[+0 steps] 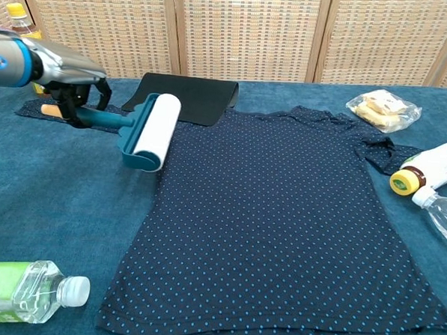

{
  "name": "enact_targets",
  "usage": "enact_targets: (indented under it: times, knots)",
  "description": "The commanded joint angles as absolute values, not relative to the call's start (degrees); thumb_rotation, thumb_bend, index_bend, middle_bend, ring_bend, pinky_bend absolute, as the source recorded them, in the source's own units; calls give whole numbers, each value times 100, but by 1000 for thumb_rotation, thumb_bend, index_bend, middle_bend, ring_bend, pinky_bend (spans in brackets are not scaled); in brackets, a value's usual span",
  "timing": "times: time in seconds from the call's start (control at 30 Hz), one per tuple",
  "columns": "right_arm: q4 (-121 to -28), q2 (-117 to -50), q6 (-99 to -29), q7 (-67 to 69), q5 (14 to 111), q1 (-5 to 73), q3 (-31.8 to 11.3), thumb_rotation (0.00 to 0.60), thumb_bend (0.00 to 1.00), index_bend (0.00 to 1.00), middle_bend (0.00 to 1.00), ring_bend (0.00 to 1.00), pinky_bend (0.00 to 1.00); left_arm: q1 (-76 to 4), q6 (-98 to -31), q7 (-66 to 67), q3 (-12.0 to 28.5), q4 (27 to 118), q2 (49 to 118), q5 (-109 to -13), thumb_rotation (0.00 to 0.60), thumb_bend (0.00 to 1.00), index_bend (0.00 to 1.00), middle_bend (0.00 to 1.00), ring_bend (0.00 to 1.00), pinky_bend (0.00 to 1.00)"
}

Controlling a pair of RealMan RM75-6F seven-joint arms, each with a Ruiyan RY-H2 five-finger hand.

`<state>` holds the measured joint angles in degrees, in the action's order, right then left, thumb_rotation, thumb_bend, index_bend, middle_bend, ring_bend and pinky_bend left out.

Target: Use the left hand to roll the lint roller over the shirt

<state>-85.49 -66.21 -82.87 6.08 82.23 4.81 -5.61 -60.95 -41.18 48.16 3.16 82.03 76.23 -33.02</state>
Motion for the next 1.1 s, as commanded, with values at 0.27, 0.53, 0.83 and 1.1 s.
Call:
enact_targets:
  times: [0.27, 0.53, 0.83, 1.1]
  knots:
    - [-8397, -6653, -8102, 796, 8085, 519, -585, 600, 86, 0, 0, 0, 0, -7017, -4063, 5572, -91, 8094, 8109, -2085, 600, 760, 886, 835, 676, 695]
    - [-8366, -6679, -7996, 916, 8135, 548, -528, 600, 86, 0, 0, 0, 0, -7601, -4137, 6018, -348, 8034, 8423, -1332, 600, 765, 886, 835, 676, 695]
    - [-8377, -6661, -7977, 1061, 8166, 558, -521, 600, 86, 0, 0, 0, 0, -8300, -4302, 6527, -483, 7999, 8782, -376, 600, 773, 886, 835, 676, 694]
    - [-8394, -6596, -7999, 1235, 8150, 547, -555, 600, 86, 0, 0, 0, 0, -8854, -4489, 6998, -420, 7906, 9182, 249, 600, 776, 886, 835, 676, 695]
